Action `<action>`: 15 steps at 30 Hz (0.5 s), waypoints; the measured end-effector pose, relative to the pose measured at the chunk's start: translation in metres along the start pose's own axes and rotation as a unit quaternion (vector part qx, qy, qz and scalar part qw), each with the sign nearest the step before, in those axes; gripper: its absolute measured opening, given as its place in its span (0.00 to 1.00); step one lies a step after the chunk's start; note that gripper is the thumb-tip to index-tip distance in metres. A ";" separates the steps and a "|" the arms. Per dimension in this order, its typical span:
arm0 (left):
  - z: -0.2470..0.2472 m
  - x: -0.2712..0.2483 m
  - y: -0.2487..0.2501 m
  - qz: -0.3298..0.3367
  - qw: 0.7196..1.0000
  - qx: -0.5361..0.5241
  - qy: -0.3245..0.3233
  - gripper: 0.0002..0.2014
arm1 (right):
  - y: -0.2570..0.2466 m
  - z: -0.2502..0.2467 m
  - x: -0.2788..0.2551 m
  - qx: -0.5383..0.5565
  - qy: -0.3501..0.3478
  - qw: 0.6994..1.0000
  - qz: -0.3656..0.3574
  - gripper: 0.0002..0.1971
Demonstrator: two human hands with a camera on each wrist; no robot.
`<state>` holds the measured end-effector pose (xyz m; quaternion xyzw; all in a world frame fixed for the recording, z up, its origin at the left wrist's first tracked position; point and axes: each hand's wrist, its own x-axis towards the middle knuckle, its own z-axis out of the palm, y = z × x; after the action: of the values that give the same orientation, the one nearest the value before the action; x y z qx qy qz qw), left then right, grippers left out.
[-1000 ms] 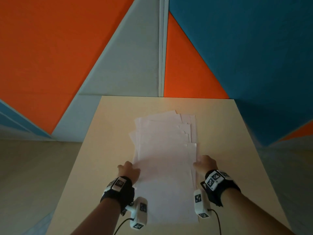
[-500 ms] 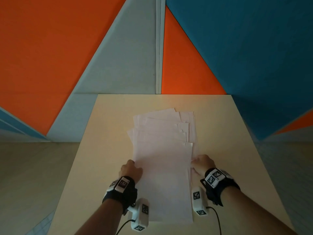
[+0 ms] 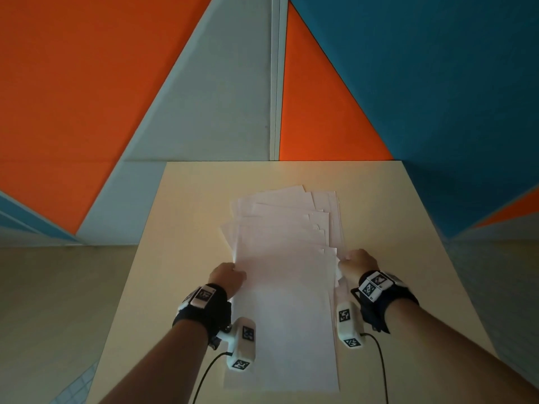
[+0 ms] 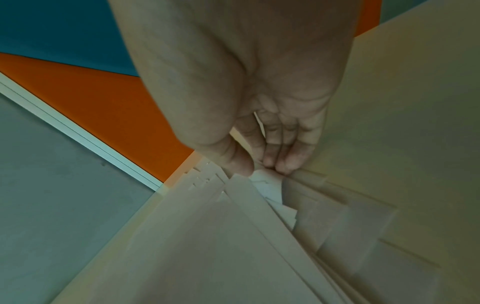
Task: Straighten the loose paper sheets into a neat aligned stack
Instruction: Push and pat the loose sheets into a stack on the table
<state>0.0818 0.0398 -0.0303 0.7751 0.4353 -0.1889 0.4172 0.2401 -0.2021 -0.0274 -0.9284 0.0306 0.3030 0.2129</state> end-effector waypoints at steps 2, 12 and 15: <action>0.000 0.004 -0.002 -0.005 0.999 -0.036 -0.009 0.08 | 0.000 0.000 0.002 -0.011 -0.012 1.000 -0.006 0.10; 0.002 0.005 -0.004 -0.049 0.997 -0.055 0.004 0.26 | 0.004 -0.002 -0.001 -0.031 -0.054 0.998 -0.021 0.05; 0.003 0.005 -0.008 -0.048 0.997 -0.065 0.000 0.19 | 0.006 0.001 -0.002 0.005 -0.063 0.998 -0.026 0.04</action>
<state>0.0778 0.0417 -0.0393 0.7245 0.4833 -0.1799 0.4573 0.2371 -0.2078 -0.0293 -0.9069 -0.0054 0.3550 0.2269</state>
